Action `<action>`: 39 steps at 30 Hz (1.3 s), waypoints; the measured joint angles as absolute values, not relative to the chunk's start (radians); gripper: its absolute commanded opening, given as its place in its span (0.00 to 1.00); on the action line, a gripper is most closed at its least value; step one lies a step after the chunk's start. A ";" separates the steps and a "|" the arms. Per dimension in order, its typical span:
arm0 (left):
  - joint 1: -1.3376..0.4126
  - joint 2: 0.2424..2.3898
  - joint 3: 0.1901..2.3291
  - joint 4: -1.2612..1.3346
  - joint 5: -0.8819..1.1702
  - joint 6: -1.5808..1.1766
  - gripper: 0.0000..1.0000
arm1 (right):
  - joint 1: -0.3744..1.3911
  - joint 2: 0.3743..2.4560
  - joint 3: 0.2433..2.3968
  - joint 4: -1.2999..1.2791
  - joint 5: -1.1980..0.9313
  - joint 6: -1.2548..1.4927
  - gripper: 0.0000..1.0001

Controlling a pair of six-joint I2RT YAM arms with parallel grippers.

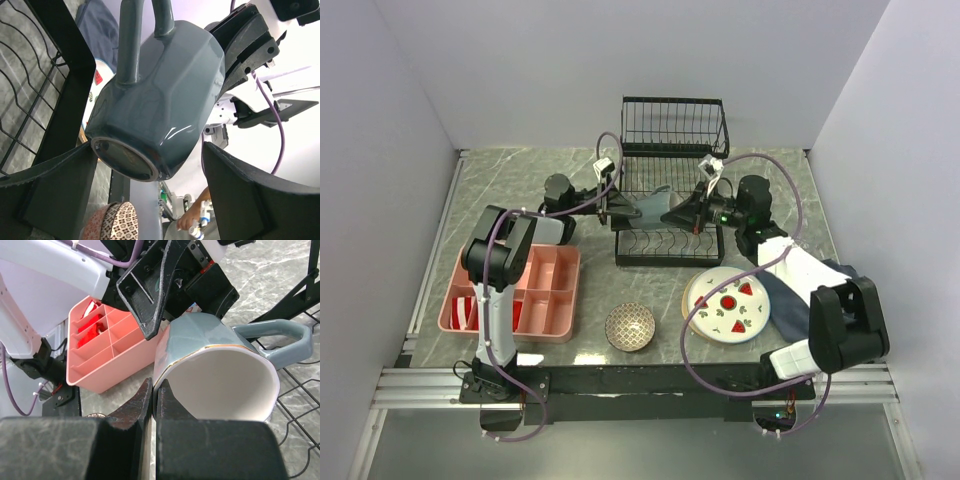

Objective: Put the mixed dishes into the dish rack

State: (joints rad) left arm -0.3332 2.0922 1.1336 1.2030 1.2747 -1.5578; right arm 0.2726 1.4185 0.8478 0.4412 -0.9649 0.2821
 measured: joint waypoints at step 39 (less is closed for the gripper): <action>-0.323 2.107 1.160 1.123 1.257 -1.515 0.98 | 0.271 1.517 0.785 0.628 -1.037 0.337 0.00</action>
State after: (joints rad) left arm -0.3225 2.1075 1.1603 1.1229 1.2572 -1.5154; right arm 0.2710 1.5169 0.7853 0.6285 -1.0370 0.3367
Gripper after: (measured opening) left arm 0.996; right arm 0.113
